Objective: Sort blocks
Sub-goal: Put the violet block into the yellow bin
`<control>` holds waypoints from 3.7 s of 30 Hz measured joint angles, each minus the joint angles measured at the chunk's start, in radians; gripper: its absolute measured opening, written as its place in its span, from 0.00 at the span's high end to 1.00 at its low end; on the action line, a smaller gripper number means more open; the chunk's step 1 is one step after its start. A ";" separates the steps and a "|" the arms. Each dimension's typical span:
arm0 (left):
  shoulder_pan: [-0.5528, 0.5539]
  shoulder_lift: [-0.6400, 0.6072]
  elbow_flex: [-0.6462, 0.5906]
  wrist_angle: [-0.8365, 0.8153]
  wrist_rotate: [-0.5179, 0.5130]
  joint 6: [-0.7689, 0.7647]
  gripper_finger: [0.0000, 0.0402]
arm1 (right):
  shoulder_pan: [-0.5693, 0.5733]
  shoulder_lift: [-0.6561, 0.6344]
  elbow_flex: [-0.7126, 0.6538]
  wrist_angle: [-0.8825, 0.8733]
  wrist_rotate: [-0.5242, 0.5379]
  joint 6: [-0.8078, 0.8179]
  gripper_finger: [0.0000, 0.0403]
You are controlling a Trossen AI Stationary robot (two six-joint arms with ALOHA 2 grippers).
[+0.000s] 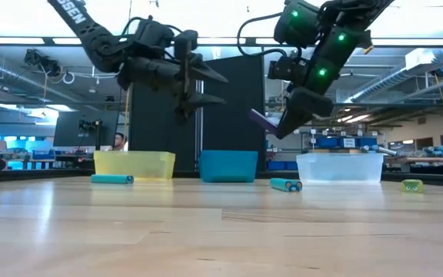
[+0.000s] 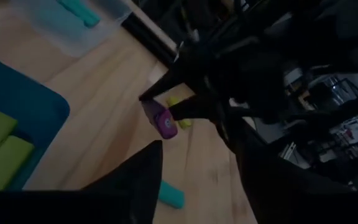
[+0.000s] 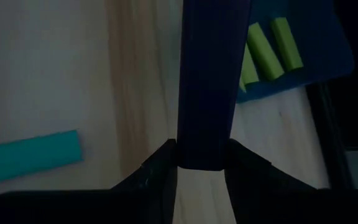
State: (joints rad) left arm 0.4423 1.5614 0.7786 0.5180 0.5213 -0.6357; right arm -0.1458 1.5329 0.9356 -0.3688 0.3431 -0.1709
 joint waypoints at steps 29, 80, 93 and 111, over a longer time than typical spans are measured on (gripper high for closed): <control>-0.039 0.261 0.332 -0.268 -0.058 0.135 0.50 | -0.038 -0.001 0.002 0.064 0.008 -0.087 0.71; 0.158 0.033 0.334 -0.654 -0.237 0.475 0.85 | -0.073 -0.159 0.002 0.068 0.164 -0.066 0.51; 0.290 -0.042 0.323 -1.089 -0.435 0.575 0.85 | -0.074 -0.161 -0.025 0.051 0.163 -0.038 0.52; 0.425 -0.058 0.369 -1.255 -0.424 0.662 0.85 | -0.074 -0.161 -0.046 0.038 0.161 -0.022 0.52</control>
State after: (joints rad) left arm 0.8678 1.5035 1.1475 -0.7370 0.0977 0.0265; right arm -0.2195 1.3720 0.8898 -0.3309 0.5037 -0.1931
